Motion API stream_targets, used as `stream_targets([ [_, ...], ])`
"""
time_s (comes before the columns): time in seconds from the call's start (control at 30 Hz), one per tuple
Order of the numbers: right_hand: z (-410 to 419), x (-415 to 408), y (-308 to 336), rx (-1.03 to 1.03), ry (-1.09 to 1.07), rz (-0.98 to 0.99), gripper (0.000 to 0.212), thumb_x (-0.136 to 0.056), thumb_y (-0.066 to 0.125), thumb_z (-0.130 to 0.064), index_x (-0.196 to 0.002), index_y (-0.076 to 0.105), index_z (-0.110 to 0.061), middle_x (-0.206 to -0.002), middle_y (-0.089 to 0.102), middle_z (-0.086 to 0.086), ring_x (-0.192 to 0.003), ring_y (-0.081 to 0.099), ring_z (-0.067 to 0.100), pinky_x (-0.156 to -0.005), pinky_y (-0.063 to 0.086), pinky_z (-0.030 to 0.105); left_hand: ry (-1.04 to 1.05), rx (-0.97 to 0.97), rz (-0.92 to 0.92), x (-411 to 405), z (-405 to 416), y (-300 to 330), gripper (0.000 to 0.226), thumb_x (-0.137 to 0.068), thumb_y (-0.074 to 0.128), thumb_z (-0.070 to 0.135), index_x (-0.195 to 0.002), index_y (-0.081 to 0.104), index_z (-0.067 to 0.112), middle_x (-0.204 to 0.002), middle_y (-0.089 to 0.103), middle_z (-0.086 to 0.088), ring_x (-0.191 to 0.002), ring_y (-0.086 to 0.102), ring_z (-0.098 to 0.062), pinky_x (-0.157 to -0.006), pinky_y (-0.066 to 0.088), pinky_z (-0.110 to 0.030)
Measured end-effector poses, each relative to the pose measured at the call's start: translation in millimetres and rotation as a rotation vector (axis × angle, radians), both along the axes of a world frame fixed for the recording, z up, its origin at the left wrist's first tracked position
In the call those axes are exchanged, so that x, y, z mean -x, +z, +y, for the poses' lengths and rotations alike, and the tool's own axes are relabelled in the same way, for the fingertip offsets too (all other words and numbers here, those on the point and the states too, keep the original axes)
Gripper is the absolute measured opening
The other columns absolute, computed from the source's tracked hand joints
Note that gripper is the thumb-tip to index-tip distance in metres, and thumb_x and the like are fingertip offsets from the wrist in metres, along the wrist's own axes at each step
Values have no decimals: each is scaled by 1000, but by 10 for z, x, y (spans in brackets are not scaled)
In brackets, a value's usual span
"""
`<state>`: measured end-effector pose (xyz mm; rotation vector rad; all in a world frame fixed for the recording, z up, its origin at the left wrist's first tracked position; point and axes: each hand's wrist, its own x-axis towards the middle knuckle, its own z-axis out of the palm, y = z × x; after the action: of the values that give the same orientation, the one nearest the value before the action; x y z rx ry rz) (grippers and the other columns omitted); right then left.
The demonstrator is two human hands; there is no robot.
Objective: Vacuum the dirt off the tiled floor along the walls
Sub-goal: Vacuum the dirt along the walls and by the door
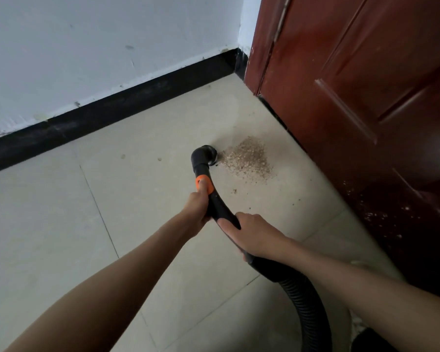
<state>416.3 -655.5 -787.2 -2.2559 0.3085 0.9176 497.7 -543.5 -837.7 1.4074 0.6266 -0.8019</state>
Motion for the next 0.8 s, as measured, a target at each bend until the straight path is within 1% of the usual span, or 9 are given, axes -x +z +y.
stream_targets([
  [0.07, -24, 70, -24, 38, -1, -6, 45, -96, 35, -60, -79, 43, -19, -71, 55, 4, -62, 56, 22, -80, 54, 40, -26, 27, 13, 50, -36, -19, 48, -98, 35, 48, -109, 43, 2, -86, 52, -8, -76, 54, -21, -64, 47, -31],
  [0.17, -12, 123, -54, 84, 3, -10, 46, -95, 34, -63, -79, 44, -21, -73, 55, 0, -63, 55, 16, -66, 48, 34, -20, 46, 15, 109, -25, -88, 50, -98, 35, 48, -113, 43, 0, -87, 51, -9, -77, 54, -21, -70, 46, -34],
  [0.27, -63, 163, -146, 94, 5, -27, 48, -94, 33, -65, -79, 45, -22, -77, 57, 0, -66, 56, 15, -57, 41, 30, -39, 44, -23, 117, -63, -142, 50, -98, 33, 50, -99, 48, 3, -84, 51, -8, -75, 54, -21, -62, 46, -31],
  [0.3, -93, 149, -180, 96, 18, -31, 48, -94, 33, -66, -79, 46, -22, -77, 57, 0, -66, 56, 15, -57, 41, 29, -23, 33, -36, 123, -74, -175, 48, -98, 33, 51, -92, 48, 5, -83, 51, -8, -74, 54, -21, -60, 46, -31],
  [0.37, -141, 137, -234, 92, 20, -40, 48, -93, 33, -66, -78, 47, -22, -78, 58, 0, -68, 57, 15, -60, 43, 29, 14, 7, -53, 133, -115, -223, 47, -97, 34, 52, -88, 47, 8, -82, 52, -7, -73, 54, -20, -59, 46, -31],
  [0.5, -281, 98, -308, 43, -31, -94, 48, -94, 35, -62, -75, 47, -19, -76, 60, 3, -72, 61, 21, -68, 48, 35, 10, 6, -87, 85, -307, -219, 50, -97, 35, 53, -97, 48, 5, -81, 52, -7, -72, 54, -20, -61, 47, -31],
  [0.6, -404, 101, -303, 27, -52, -108, 48, -95, 36, -60, -74, 47, -18, -75, 59, 4, -69, 59, 22, -65, 46, 34, -6, 5, -98, 73, -452, -190, 50, -97, 36, 52, -102, 48, 4, -78, 50, -5, -68, 52, -19, -58, 45, -30],
  [0.73, -572, 169, -340, -10, -103, -107, 48, -95, 38, -59, -73, 47, -17, -71, 59, 4, -67, 61, 23, -66, 48, 35, -71, -10, -125, 101, -633, -206, 53, -98, 33, 53, -102, 47, 2, -76, 48, -6, -66, 50, -19, -57, 43, -28],
  [0.8, -644, 186, -364, -26, -125, -116, 48, -95, 39, -58, -73, 49, -17, -68, 58, 3, -64, 60, 22, -63, 47, 34, -90, -29, -144, 94, -707, -222, 54, -98, 33, 53, -101, 47, 1, -76, 48, -6, -66, 50, -19, -57, 43, -28],
])
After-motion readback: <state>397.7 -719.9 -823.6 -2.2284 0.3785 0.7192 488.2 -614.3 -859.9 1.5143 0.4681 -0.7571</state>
